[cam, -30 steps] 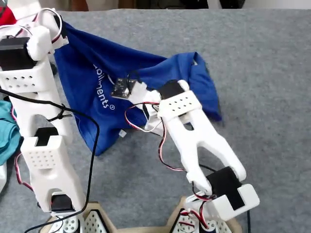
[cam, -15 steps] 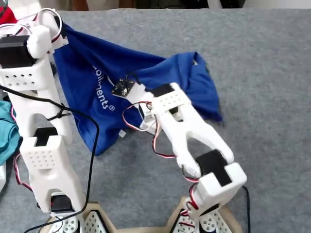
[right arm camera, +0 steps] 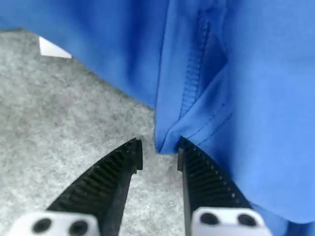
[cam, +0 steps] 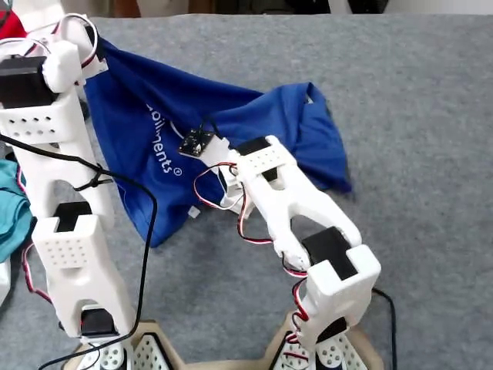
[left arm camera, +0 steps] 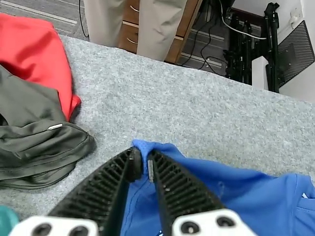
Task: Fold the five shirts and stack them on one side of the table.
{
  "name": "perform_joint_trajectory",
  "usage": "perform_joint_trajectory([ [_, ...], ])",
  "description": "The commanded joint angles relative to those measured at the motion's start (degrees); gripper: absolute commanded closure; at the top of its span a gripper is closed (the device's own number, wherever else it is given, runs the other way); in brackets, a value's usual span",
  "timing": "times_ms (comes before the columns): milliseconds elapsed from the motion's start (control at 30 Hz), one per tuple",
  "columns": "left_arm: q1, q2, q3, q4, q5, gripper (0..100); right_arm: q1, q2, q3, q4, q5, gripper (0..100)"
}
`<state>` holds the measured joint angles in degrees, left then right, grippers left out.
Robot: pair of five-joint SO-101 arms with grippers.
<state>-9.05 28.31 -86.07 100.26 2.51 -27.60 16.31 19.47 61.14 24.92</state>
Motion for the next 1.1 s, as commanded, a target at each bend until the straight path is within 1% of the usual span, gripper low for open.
perform_joint_trajectory([
  [0,-0.6,-0.8,-0.2,0.5,-0.4,98,-0.1,1.1,-1.4,-0.6,-1.1,95.4],
  [67,-0.6,-0.8,-0.3,0.5,-0.4,98,0.7,1.1,-1.4,-0.6,-1.4,99.4],
  [200,-0.6,-0.8,-0.4,0.5,-0.4,98,3.6,0.9,-1.4,0.0,-1.2,99.2],
  [400,-0.6,-0.8,-0.4,0.5,-0.4,98,6.9,0.8,-5.8,6.2,-0.9,99.3],
  [533,-0.6,-0.9,-0.5,0.5,-0.4,98,8.8,-1.5,-11.6,10.7,-0.9,99.3],
  [733,-1.3,-0.9,-0.5,0.5,-0.4,98,12.6,-10.4,-21.3,17.4,-0.9,99.3],
  [900,-1.3,-0.9,-0.5,0.5,-0.4,98,18.0,-18.3,-31.1,21.7,-0.9,99.3],
  [1067,-1.3,-1.0,-0.5,0.5,-0.4,98,23.4,-23.7,-44.8,26.5,-1.0,99.3],
])
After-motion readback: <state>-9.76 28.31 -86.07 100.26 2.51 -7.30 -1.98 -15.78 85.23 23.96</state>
